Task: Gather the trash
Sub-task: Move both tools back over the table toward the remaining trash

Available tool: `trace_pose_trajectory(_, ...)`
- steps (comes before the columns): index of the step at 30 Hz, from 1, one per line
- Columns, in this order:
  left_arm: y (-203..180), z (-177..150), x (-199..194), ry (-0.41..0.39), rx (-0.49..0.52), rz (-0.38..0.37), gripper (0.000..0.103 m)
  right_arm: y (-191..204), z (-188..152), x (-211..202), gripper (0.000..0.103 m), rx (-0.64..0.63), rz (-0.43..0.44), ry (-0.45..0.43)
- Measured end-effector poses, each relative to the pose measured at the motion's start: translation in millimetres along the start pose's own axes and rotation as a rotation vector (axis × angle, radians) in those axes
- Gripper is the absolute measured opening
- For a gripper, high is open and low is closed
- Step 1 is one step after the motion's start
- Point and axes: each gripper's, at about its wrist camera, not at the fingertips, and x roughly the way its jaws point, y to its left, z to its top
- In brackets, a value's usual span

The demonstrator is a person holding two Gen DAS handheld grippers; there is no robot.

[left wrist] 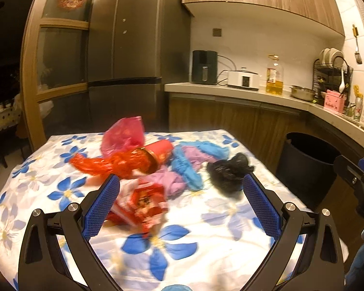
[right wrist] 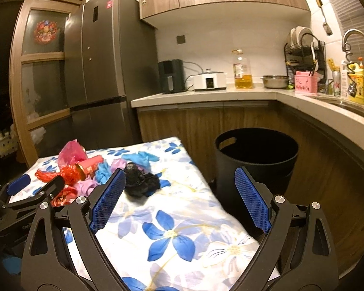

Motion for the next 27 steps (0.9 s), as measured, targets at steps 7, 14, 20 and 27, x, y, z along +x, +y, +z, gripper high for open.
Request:
trace_pose_trajectory(7,35.2,-14.4,4.9,0.022,-0.031,0.059,0.097,13.4,-6.4,15.4,0.090,-0.009,0.048,0.027)
trace_pose_trajectory(14,51.3,-20.2,21.0,0.037,-0.050,0.079,0.097,25.5,-7.9,30.9,0.090,-0.013,0.085,0.034)
trace_pose_trajectory(20,55.1,-18.4,44.8,0.063,-0.045,0.080,0.096,35.2,-5.3,47.9,0.090,-0.028,0.094,0.023)
trace_pose_trajectory(27,66.2,-26.6,74.7,0.187,-0.107,0.067,0.072,45.8,-4.4,73.9,0.090,-0.062,0.089,0.020)
